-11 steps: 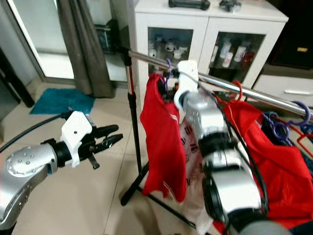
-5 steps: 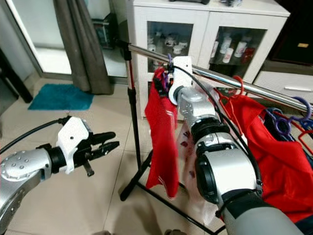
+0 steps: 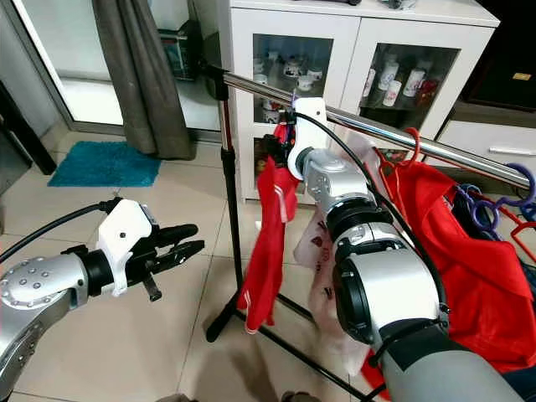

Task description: Hang hanger

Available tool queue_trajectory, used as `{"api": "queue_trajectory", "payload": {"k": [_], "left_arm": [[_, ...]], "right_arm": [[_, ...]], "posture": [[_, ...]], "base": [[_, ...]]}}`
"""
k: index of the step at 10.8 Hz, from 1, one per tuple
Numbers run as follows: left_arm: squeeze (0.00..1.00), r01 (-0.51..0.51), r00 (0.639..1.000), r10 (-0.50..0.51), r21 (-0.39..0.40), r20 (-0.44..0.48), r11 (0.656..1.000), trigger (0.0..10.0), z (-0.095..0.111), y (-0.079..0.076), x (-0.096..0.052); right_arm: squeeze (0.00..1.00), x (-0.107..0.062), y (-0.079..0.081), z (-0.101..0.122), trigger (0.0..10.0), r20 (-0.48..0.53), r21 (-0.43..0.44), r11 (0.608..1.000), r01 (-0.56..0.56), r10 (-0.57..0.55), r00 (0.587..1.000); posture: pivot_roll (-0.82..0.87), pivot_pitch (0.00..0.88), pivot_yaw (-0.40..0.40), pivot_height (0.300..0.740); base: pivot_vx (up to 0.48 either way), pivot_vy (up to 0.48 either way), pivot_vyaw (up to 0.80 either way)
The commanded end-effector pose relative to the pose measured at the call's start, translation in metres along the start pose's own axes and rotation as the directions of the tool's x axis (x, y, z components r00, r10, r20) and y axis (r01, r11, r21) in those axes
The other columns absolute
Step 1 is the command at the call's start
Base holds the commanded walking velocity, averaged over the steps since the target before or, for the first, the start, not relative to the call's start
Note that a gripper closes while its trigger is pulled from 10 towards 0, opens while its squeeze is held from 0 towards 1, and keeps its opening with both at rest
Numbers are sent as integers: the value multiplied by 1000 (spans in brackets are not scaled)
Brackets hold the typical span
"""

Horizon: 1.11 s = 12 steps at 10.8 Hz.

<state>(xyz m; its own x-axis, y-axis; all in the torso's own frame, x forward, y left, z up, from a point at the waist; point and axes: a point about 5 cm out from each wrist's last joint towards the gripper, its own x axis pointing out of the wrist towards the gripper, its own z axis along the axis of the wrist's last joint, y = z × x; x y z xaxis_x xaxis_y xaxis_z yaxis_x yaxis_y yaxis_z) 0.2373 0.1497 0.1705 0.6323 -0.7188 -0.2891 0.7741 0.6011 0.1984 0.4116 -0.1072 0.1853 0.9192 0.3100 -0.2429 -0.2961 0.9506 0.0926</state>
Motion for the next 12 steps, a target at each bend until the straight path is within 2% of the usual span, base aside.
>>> {"api": "queue_trajectory", "payload": {"k": [1,5,7,12], "left_arm": [[0,-3,1000,3,12,14,1000,10000,5,1,0],[0,-2,1000,2,15,15,1000,10000,6,1,1],[0,1,1000,-1,18,19,1000,10000,6,0,3],[0,9,1000,-10,25,23,1000,10000,6,-1,3]], "right_arm": [[0,-1,-6,0,0,-16,15,1000,23,-22,1000],[0,-2,-8,-2,0,-37,-2,1000,27,-27,999],[0,-3,-11,-4,0,-57,-45,998,39,-42,998],[0,-5,-16,-3,0,-55,-91,995,39,-45,997]], "posture": [[78,86,6,740],[75,80,7,740],[66,72,12,740],[58,52,18,740]], "base": [[0,0,0],[0,0,0],[0,0,0],[0,0,0]]}}
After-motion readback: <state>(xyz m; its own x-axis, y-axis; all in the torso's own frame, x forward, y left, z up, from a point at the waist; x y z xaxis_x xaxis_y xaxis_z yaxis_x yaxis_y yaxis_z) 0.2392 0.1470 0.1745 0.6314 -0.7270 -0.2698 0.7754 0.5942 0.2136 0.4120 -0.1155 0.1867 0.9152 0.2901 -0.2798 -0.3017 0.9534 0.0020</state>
